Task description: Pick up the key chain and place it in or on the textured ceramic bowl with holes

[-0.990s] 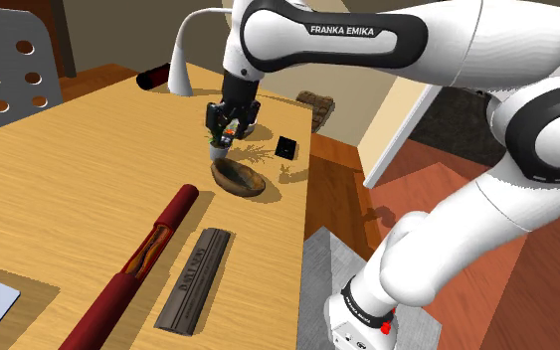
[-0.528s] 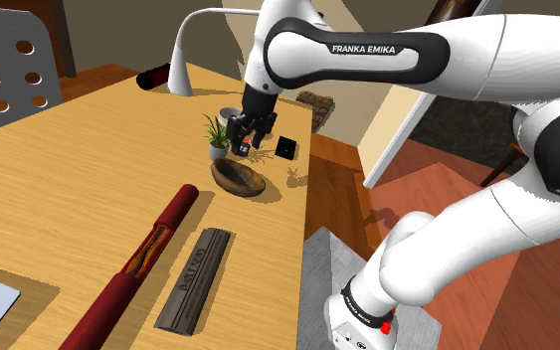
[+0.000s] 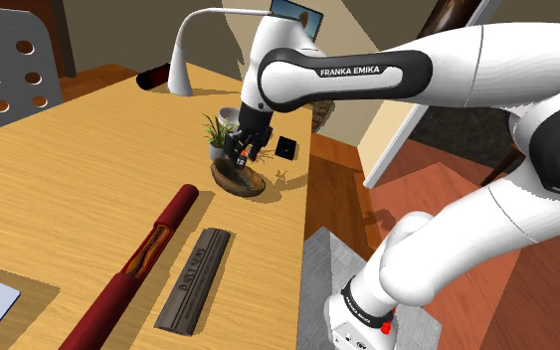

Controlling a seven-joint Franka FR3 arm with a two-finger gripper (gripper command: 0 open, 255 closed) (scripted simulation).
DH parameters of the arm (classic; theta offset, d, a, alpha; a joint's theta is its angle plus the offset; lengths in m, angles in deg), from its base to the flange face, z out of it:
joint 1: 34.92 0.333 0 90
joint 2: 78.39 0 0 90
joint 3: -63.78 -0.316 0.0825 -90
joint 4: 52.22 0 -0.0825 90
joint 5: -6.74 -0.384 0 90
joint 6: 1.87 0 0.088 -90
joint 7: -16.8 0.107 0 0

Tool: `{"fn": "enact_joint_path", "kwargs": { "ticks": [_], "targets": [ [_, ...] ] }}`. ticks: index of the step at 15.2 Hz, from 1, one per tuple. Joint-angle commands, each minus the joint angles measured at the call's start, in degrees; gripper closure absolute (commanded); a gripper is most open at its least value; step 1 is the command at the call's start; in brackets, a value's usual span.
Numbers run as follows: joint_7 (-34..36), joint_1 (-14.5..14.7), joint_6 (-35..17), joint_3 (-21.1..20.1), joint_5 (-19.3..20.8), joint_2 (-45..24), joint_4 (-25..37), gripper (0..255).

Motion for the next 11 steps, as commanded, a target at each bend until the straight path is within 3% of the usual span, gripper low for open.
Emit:
{"fn": "enact_joint_path", "kwargs": {
  "ticks": [1,4,11],
  "targets": [
    [0.13,0.07,-1.79,-0.15,-0.04,-0.41,-1.34,255],
    [0.16,0.08,-4.18,-0.24,-0.02,-1.18,-2.96,255],
    [0.16,0.08,-4.18,-0.24,-0.02,-1.18,-2.96,255]
  ]
}}
